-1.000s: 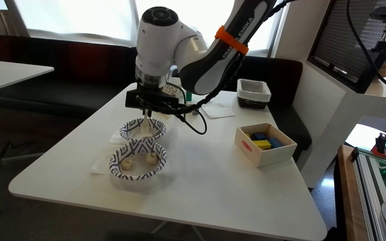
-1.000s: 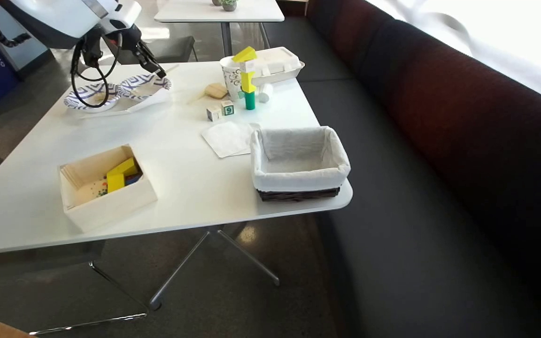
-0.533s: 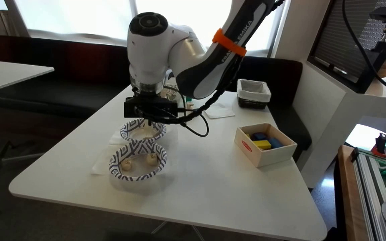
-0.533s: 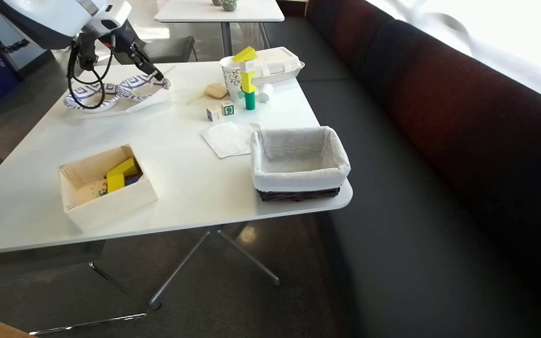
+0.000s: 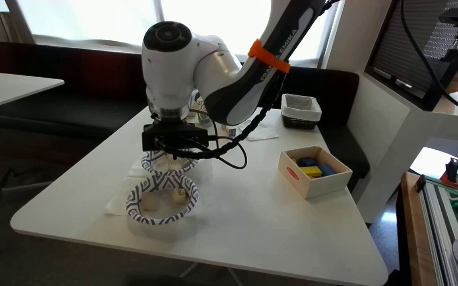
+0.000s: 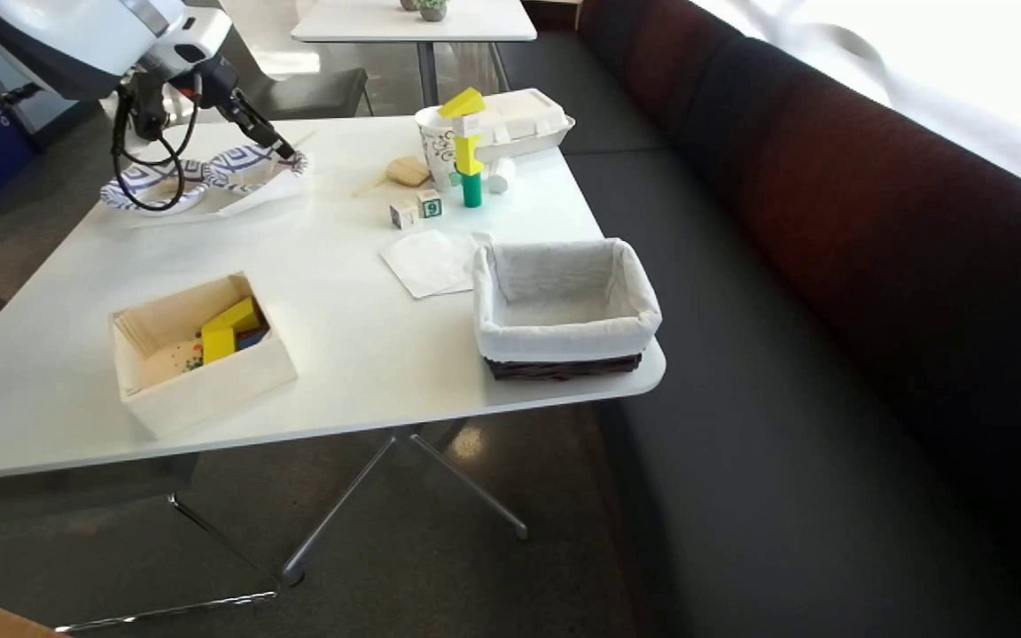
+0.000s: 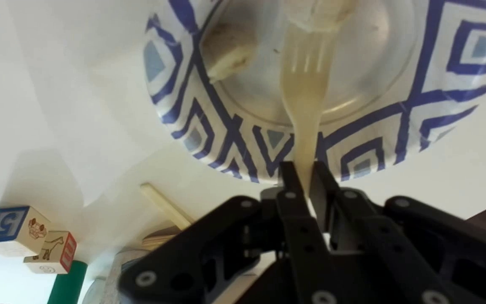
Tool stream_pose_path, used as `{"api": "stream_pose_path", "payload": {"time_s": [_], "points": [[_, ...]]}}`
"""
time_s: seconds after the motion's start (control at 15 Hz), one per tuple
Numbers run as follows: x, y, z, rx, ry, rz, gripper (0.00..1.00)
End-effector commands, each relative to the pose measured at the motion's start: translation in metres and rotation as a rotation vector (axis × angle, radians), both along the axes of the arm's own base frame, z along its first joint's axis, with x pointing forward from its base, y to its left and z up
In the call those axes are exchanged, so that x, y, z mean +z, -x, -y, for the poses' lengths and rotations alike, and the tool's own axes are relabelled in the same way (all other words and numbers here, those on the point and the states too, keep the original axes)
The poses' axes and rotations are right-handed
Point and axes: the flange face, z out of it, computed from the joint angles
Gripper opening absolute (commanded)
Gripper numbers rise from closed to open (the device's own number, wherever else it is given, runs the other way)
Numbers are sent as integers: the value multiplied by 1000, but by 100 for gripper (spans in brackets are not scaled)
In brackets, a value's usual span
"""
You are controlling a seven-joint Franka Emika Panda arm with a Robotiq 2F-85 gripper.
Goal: Use the fork to move one object from the right plate to the left plate
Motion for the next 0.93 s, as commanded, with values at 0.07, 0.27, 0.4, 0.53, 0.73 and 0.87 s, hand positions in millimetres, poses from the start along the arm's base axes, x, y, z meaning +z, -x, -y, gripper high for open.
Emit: {"api": "stream_pose_path", "payload": {"time_s": [0.07, 0.27, 0.4, 0.53, 0.73, 0.87], "points": [[-10, 4, -8, 31, 3, -28, 3], [-13, 5, -6, 40, -6, -38, 3], [-14, 5, -4, 47, -26, -43, 3], [-13, 4, -1, 47, -44, -43, 3], [-8, 1, 5, 43, -83, -30, 3], [-5, 0, 10, 40, -113, -20, 3]]}}
